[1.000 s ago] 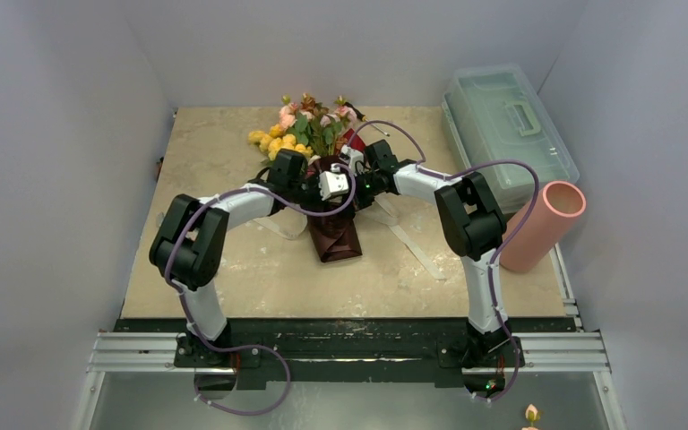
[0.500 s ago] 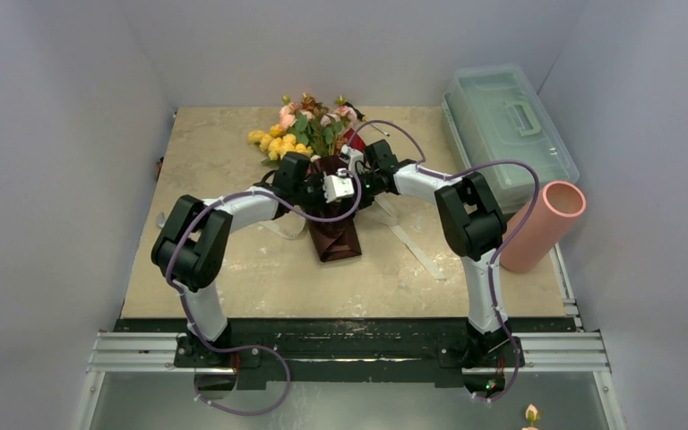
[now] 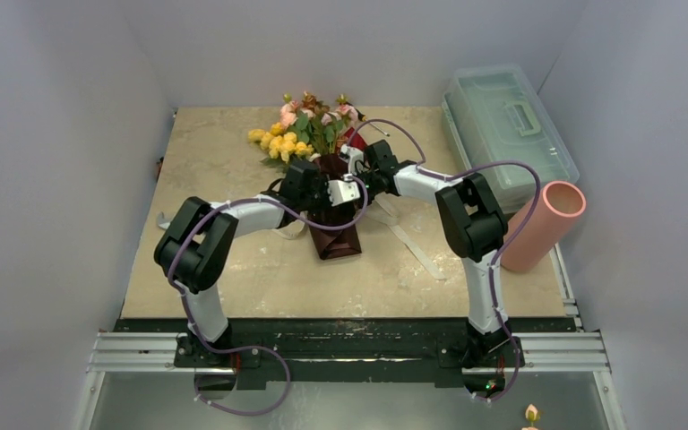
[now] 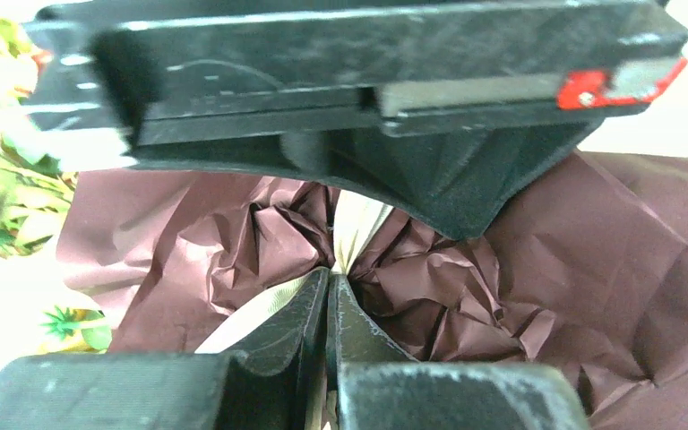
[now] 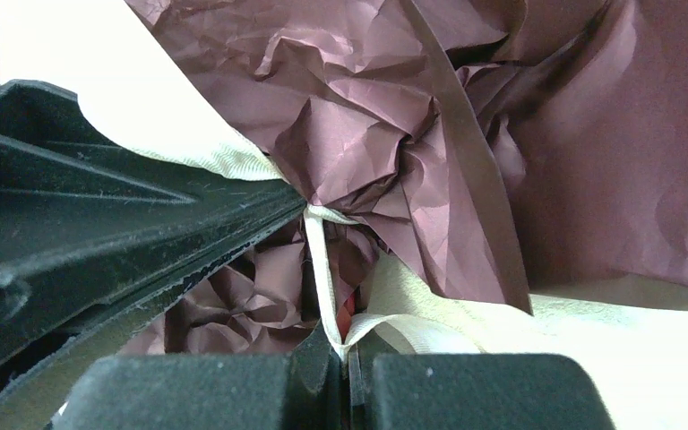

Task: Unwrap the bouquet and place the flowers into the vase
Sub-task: Untie the ribbon from the wrapping paper.

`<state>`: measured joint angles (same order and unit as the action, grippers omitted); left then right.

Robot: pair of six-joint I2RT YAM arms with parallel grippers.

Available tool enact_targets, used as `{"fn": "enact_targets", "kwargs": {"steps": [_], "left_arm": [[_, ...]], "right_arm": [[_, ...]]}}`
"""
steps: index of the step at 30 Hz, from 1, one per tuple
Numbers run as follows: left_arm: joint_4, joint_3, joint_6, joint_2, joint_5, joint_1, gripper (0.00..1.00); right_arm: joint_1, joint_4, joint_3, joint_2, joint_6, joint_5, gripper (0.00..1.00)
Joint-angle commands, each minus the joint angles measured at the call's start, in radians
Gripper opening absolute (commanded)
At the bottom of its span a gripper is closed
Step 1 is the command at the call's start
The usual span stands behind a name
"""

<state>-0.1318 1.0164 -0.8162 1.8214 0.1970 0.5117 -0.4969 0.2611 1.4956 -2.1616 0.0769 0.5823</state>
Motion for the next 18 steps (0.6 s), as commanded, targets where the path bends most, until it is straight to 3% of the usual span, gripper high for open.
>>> {"fn": "enact_targets", "kwargs": {"steps": [1, 11, 18], "left_arm": [[-0.068, 0.014, 0.189, -0.037, -0.086, -0.052, 0.0], [-0.088, 0.069, 0.504, -0.041, -0.144, -0.12, 0.0], [-0.088, 0.098, 0.69, -0.037, 0.017, -0.226, 0.0]], "right_arm": [[-0.002, 0.081, -0.06, 0.028, -0.05, -0.092, 0.0], [-0.002, 0.071, -0.099, 0.037, -0.04, -0.11, 0.0], [-0.002, 0.072, -0.089, 0.036, -0.029, -0.111, 0.0]]}}
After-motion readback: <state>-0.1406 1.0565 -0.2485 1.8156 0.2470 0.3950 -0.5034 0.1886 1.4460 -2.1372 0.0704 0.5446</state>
